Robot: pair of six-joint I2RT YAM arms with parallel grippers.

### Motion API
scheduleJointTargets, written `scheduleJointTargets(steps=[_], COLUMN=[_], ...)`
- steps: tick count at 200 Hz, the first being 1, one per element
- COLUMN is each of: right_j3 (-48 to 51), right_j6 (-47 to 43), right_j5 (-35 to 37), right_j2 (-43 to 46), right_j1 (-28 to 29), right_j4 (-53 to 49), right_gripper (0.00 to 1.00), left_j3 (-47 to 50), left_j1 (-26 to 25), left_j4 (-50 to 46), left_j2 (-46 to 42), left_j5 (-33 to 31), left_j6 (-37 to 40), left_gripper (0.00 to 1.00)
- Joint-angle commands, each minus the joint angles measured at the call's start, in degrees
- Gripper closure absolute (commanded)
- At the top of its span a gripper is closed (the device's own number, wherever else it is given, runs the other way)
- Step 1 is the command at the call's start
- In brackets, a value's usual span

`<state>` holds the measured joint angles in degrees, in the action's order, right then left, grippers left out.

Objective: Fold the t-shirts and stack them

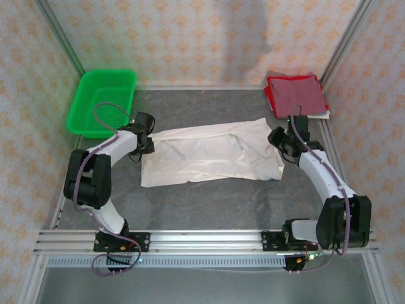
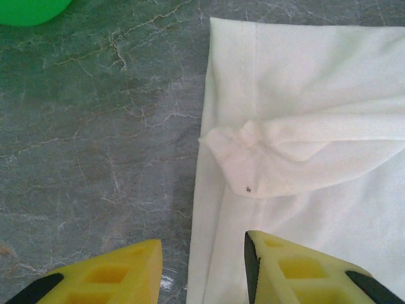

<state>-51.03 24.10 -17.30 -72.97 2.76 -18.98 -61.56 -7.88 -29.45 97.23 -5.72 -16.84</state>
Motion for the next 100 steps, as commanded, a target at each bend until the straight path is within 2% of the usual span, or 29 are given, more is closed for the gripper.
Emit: scheduleJointTargets(steps=[1,41,70,84,100], right_j3=[-3.7,-20.6,-32.5,-35.7,-35.2], right_j6=[-1.7,-7.1,-8.8,-8.8,-8.8], right_j5=[1.3,0.8,6.5,9.9,9.6], right_j2=[-1.0,-18.6,-30.3,-33.6,-34.6], right_j1=[1.2,3.7,3.7,3.2,2.1], right_j4=[-0.4,-8.0,-17.6,-21.4,-21.0], right_gripper=[0.76,0.69,0.62,0.58,0.52], left_j3=[-1.5,-5.9,-8.0,-7.4,-6.5], left_j1=[-0.4,-4.9,-9.5,-11.2,-12.8], left_j4=[-0.7,-1.1,-2.4,-2.2,-2.2], left_j2=[-0.5,-0.6,-2.0,-3.1,-3.7], left_j5=[-1.7,-2.6,-1.6,-1.1,-1.0], left_j6=[-0.7,-0.7,-0.8,-1.2,-1.5], left_gripper=[0.61,0.61,0.6,0.59,0.59])
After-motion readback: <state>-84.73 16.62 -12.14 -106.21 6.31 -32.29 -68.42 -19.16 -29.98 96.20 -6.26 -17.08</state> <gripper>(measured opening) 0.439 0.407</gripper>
